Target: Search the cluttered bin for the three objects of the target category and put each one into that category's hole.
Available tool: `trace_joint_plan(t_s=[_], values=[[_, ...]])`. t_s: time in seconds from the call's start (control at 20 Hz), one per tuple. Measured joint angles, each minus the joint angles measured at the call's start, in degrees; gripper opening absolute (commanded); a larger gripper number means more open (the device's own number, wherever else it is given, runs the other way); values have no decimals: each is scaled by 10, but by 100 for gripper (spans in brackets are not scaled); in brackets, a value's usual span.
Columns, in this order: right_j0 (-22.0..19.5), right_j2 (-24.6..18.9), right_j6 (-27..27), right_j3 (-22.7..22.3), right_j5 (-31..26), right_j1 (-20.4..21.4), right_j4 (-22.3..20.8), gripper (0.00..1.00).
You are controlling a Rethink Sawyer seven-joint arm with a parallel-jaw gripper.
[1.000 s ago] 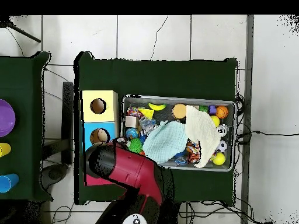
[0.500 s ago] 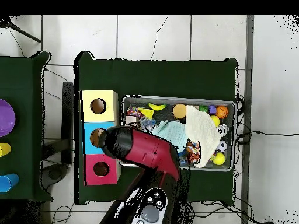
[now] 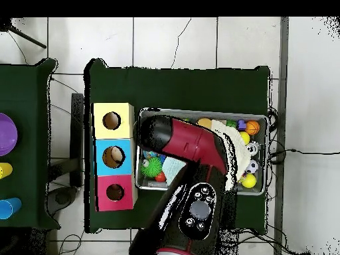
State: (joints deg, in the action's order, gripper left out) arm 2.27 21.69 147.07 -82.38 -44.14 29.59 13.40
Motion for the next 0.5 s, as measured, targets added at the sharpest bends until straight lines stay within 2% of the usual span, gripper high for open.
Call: trace_joint_plan(t_s=[0.15, 0.5], values=[[-22, -12, 0, 28, -21, -2, -15, 100], [-55, -34, -1, 69, -23, -7, -47, 100]])
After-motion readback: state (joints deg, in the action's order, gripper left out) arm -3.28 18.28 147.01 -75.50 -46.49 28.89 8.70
